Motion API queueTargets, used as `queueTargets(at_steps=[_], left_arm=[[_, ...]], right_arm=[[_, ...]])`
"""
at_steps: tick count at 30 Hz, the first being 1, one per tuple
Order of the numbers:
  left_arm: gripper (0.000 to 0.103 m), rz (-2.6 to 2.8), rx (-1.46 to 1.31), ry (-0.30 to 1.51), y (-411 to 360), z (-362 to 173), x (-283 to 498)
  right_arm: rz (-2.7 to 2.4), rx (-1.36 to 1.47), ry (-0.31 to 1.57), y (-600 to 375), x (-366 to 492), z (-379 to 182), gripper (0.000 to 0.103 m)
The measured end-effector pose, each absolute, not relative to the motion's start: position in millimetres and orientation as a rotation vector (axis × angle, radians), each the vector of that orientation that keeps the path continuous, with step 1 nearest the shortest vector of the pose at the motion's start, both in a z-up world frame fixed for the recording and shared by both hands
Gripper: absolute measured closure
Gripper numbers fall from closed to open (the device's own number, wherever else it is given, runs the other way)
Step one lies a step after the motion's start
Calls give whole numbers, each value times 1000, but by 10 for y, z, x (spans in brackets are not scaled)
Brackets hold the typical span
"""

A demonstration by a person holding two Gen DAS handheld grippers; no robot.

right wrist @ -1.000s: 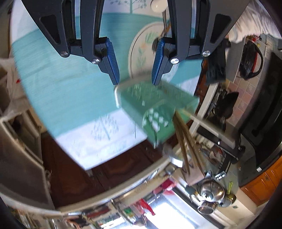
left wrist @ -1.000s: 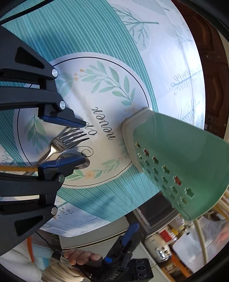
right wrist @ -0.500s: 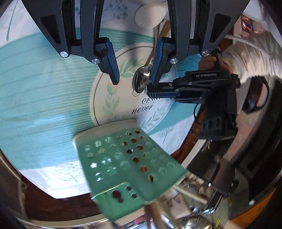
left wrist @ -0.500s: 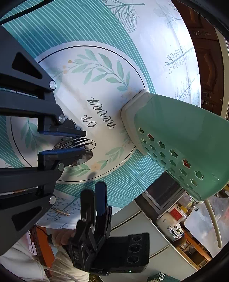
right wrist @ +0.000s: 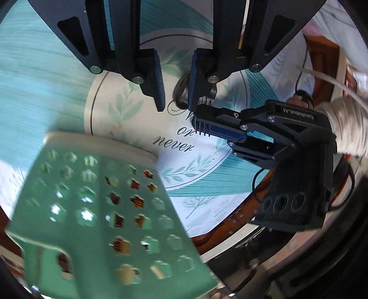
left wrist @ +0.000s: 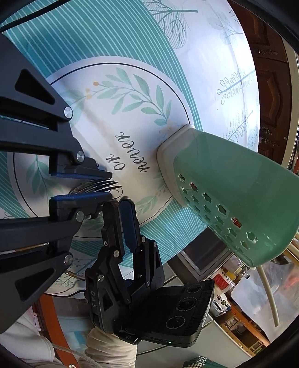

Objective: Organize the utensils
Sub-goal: 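Lower left tool onto the fork while right tool approaches the plate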

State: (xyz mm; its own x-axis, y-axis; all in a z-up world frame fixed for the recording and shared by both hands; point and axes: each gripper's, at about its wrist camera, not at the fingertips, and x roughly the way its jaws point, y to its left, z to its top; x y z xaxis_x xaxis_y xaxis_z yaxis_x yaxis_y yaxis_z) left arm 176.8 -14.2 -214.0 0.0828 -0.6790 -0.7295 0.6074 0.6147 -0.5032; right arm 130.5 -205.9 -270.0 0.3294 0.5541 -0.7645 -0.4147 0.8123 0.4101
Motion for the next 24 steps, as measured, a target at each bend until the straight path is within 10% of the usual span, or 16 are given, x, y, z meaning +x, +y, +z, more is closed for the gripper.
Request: queueTargets(at_steps=[24], left_arm=[[98, -761, -60, 1093, -224, -1928, 1637]], right_arm=[[649, 62, 1000, -2124, 1462, -2450, 100]])
